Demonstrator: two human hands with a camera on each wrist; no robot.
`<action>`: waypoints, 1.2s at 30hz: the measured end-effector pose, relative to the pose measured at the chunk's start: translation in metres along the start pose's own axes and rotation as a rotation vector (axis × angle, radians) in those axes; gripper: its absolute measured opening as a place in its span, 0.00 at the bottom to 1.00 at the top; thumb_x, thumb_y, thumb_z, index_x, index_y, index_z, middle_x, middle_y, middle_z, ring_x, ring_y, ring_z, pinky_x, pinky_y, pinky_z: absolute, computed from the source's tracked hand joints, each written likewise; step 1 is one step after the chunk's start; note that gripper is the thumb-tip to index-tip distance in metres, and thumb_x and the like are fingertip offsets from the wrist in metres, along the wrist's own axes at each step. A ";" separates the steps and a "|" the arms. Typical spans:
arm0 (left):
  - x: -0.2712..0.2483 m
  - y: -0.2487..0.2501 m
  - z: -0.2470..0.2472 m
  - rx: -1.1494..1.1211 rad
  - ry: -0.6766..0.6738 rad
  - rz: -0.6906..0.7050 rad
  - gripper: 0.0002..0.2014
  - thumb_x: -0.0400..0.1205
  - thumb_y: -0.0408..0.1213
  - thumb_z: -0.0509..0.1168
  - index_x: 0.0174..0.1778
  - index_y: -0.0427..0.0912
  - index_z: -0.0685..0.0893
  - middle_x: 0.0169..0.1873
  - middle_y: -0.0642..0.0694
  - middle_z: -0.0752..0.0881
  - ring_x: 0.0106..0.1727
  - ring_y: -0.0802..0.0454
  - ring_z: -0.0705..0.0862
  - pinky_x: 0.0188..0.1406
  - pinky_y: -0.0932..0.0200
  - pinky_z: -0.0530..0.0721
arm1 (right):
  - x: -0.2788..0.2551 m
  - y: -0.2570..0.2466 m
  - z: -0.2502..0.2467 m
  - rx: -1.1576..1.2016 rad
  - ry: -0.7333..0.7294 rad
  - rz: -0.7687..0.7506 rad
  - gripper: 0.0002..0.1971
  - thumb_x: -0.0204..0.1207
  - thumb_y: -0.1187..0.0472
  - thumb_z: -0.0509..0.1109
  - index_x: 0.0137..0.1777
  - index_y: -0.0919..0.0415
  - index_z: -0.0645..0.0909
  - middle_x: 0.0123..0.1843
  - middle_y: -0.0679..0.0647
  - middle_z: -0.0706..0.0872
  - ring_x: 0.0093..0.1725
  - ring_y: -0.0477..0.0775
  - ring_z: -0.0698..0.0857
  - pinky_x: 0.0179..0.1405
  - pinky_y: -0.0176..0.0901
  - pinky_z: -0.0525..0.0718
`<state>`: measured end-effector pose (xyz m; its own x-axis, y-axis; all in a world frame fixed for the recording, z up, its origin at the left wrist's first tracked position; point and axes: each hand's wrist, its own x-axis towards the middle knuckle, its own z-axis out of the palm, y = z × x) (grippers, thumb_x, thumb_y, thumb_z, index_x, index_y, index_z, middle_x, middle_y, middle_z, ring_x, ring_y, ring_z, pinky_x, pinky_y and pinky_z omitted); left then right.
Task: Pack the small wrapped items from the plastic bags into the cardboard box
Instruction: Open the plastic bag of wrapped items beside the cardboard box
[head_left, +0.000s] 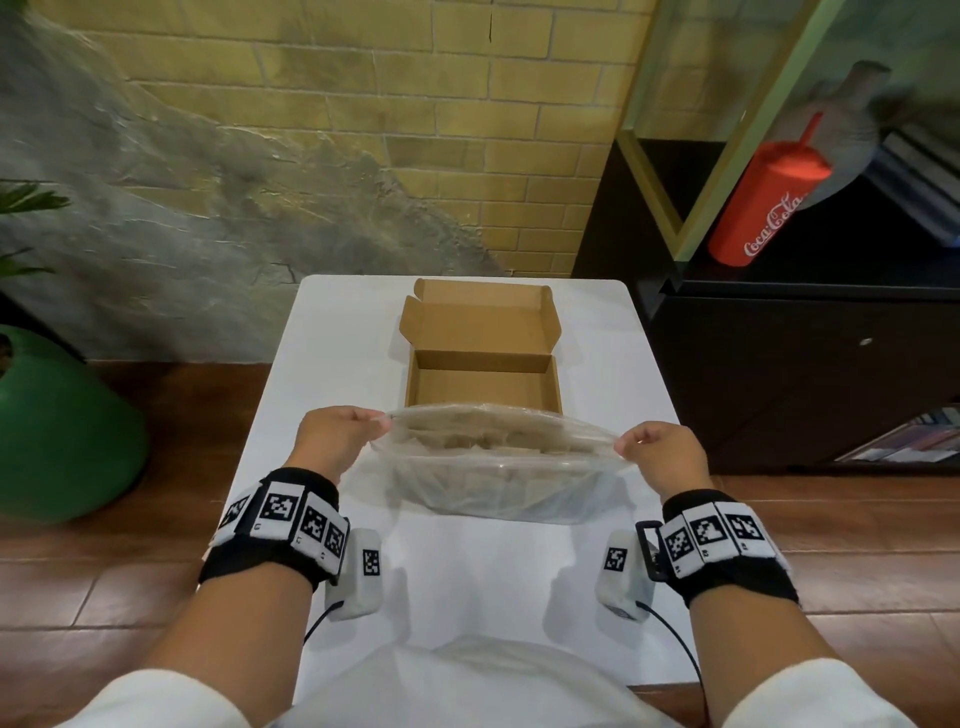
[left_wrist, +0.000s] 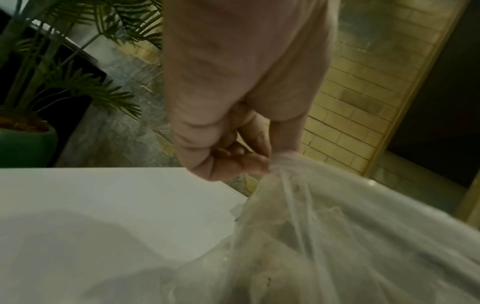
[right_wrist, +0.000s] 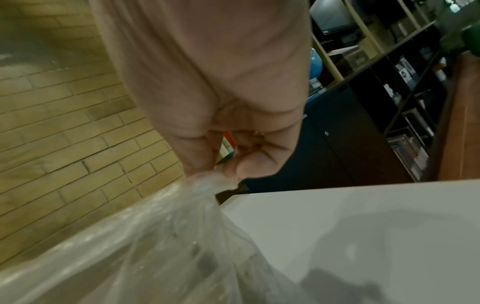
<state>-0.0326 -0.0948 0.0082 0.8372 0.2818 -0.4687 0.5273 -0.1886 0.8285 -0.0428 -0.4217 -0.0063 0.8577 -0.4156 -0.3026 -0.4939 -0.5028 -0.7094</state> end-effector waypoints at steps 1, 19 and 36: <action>-0.001 0.001 0.000 -0.006 -0.006 0.014 0.03 0.77 0.34 0.71 0.40 0.38 0.87 0.31 0.46 0.80 0.33 0.53 0.74 0.42 0.60 0.74 | 0.001 0.000 0.002 0.036 -0.008 0.027 0.08 0.72 0.66 0.71 0.32 0.60 0.84 0.34 0.52 0.84 0.36 0.52 0.80 0.42 0.43 0.78; 0.001 -0.007 0.009 -0.696 -0.250 -0.330 0.10 0.87 0.29 0.50 0.45 0.44 0.74 0.36 0.43 0.80 0.37 0.50 0.78 0.42 0.54 0.77 | -0.013 0.005 0.000 1.195 -0.321 0.368 0.18 0.85 0.71 0.49 0.62 0.56 0.78 0.46 0.59 0.81 0.26 0.45 0.83 0.26 0.37 0.84; 0.005 -0.011 0.004 -0.829 -0.197 -0.461 0.12 0.79 0.24 0.61 0.35 0.45 0.72 0.27 0.50 0.70 0.28 0.57 0.69 0.40 0.59 0.72 | -0.011 0.009 0.001 0.862 -0.513 0.325 0.12 0.72 0.73 0.67 0.52 0.58 0.80 0.29 0.52 0.77 0.19 0.42 0.70 0.29 0.36 0.72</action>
<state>-0.0337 -0.0954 -0.0039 0.6230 -0.0148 -0.7821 0.6033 0.6455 0.4684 -0.0569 -0.4212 -0.0100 0.7593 0.0376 -0.6496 -0.6150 0.3677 -0.6976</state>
